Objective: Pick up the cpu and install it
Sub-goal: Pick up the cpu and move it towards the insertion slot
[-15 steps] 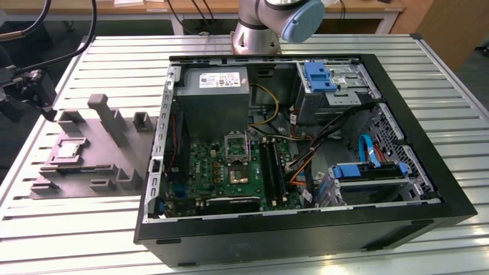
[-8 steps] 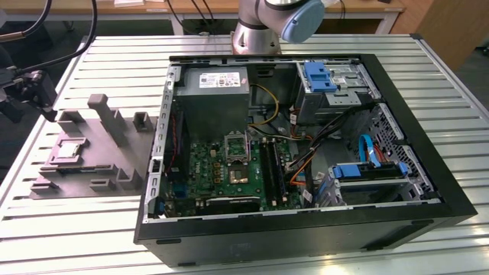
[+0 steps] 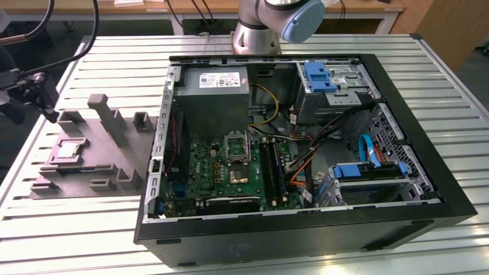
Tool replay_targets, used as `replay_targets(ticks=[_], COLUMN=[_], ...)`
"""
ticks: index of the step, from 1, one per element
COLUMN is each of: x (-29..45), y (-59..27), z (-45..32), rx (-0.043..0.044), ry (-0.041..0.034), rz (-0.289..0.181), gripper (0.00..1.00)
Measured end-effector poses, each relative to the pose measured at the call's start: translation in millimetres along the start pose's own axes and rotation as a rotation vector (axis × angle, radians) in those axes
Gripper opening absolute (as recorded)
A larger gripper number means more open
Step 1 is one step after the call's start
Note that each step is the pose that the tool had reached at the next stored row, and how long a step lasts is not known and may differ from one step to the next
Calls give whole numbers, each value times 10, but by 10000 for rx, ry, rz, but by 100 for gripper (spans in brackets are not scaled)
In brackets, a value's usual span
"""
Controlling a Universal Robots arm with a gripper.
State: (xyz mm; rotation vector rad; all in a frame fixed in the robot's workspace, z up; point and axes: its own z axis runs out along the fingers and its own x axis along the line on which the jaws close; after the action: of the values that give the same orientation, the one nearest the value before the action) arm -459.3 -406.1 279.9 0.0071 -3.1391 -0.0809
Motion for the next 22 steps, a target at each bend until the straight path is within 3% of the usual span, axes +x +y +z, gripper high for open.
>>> replay_targets(ticks=[22], x=[-24], y=[-19], z=[352], rx=[0], ry=[-2], rz=[51], gripper=[65])
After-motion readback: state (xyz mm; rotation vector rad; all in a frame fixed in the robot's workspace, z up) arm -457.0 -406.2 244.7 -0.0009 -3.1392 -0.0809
